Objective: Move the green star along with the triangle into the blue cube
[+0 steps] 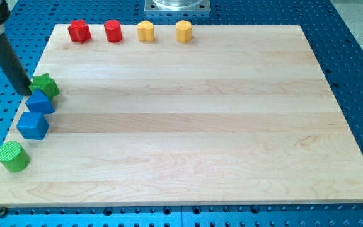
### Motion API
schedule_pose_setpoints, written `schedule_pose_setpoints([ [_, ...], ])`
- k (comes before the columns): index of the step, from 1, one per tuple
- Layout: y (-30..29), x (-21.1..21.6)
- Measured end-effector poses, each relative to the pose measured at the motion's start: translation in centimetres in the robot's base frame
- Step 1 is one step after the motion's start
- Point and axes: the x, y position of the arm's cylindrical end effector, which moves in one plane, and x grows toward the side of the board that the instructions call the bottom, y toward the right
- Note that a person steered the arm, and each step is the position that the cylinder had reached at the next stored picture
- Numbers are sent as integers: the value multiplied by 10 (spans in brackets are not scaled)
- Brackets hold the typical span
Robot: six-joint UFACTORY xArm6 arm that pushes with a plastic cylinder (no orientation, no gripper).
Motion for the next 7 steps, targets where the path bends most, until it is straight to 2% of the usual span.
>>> schedule_pose_setpoints([
  [1,13,0],
  [3,-10,11],
  [5,-10,36],
  [7,-3,42],
])
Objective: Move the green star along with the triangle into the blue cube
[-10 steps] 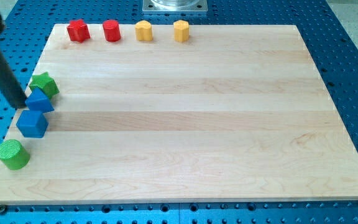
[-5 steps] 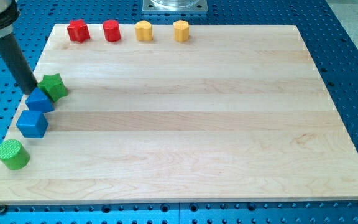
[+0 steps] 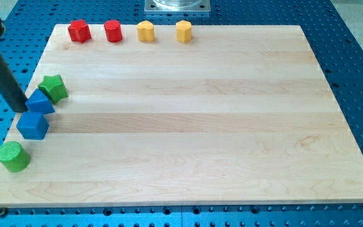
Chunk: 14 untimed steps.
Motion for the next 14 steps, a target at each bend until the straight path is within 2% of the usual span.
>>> schedule_pose_setpoints([
  [3,7,2],
  [4,-13,-22],
  [6,29,-84],
  [7,58,-73],
  [8,58,-57],
  [14,40,-46],
])
